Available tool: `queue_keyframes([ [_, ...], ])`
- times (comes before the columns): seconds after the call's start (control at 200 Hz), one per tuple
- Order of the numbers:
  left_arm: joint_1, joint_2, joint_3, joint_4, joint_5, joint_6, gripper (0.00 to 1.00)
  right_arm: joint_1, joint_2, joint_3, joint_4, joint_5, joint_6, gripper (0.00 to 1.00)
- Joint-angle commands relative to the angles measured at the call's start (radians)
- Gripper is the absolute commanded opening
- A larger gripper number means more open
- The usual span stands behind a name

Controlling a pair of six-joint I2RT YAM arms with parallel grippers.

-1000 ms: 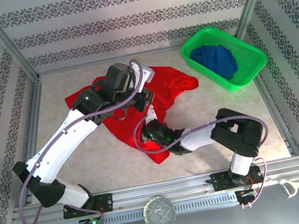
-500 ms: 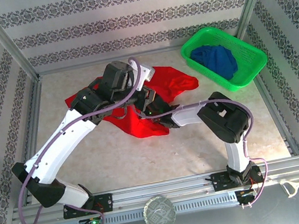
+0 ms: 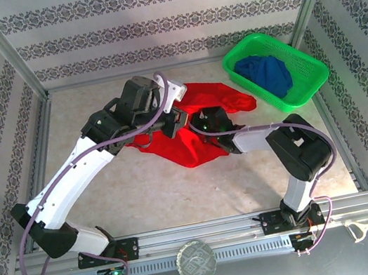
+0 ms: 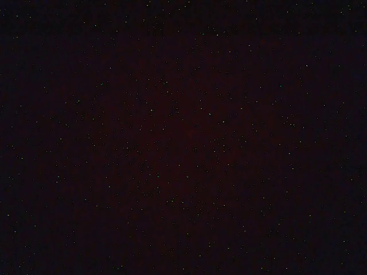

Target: Fold the inside-out t-shirt

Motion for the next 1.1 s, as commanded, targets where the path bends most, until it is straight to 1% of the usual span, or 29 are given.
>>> queue_keyframes([
  [0.0,0.022,-0.019,-0.010,0.021,0.017,0.009,0.00,0.024,-0.013,0.035,0.029,-0.025,0.002,0.00],
  [0.065,0.031,0.010,0.019,0.038,0.016,-0.010,0.00,0.076,0.015,0.061,0.001,0.025,-0.015,0.00],
  [0.145,0.035,0.067,0.095,0.039,0.029,-0.015,0.00,0.154,0.080,0.095,-0.024,0.104,0.003,0.00],
  [0.205,0.035,0.122,0.177,0.031,0.059,-0.029,0.00,0.199,0.158,0.175,-0.107,0.148,0.026,0.00],
  [0.27,0.032,0.183,0.284,0.010,0.117,-0.056,0.00,0.205,0.241,0.274,-0.213,0.184,0.069,0.00],
  [0.345,0.010,0.230,0.390,-0.012,0.164,-0.082,0.00,0.179,0.313,0.376,-0.311,0.176,0.108,0.00],
  [0.39,-0.011,0.241,0.432,-0.019,0.170,-0.088,0.00,0.162,0.329,0.419,-0.358,0.176,0.121,0.04],
  [0.42,-0.022,0.244,0.452,-0.021,0.180,-0.096,0.00,0.153,0.336,0.446,-0.392,0.176,0.124,0.10],
  [0.485,-0.040,0.235,0.469,-0.007,0.210,-0.121,0.00,0.135,0.344,0.497,-0.456,0.169,0.121,0.27],
  [0.53,-0.049,0.221,0.459,0.004,0.218,-0.134,0.00,0.126,0.346,0.526,-0.496,0.172,0.114,0.37],
  [0.565,-0.054,0.211,0.444,0.012,0.217,-0.145,0.00,0.119,0.342,0.543,-0.520,0.178,0.102,0.43],
  [0.645,-0.065,0.160,0.358,0.062,0.224,-0.181,0.00,0.102,0.337,0.576,-0.581,0.196,0.087,0.54],
  [0.709,-0.076,0.109,0.253,0.142,0.225,-0.225,0.00,0.084,0.348,0.616,-0.642,0.204,0.080,0.60],
  [0.779,-0.083,0.053,0.158,0.216,0.213,-0.263,0.00,0.061,0.359,0.650,-0.699,0.210,0.081,0.65],
  [0.854,-0.081,-0.010,0.069,0.222,0.097,-0.245,0.00,0.038,0.360,0.665,-0.737,0.215,0.092,0.68],
  [0.889,-0.074,-0.034,0.038,0.210,0.063,-0.240,0.00,0.028,0.359,0.670,-0.752,0.216,0.096,0.69],
  [1.024,-0.069,-0.128,-0.044,0.206,0.041,-0.258,0.00,-0.015,0.345,0.667,-0.784,0.219,0.095,0.72],
  [1.094,-0.069,-0.145,-0.064,0.254,0.083,-0.294,0.00,-0.033,0.359,0.697,-0.822,0.214,0.093,0.73],
])
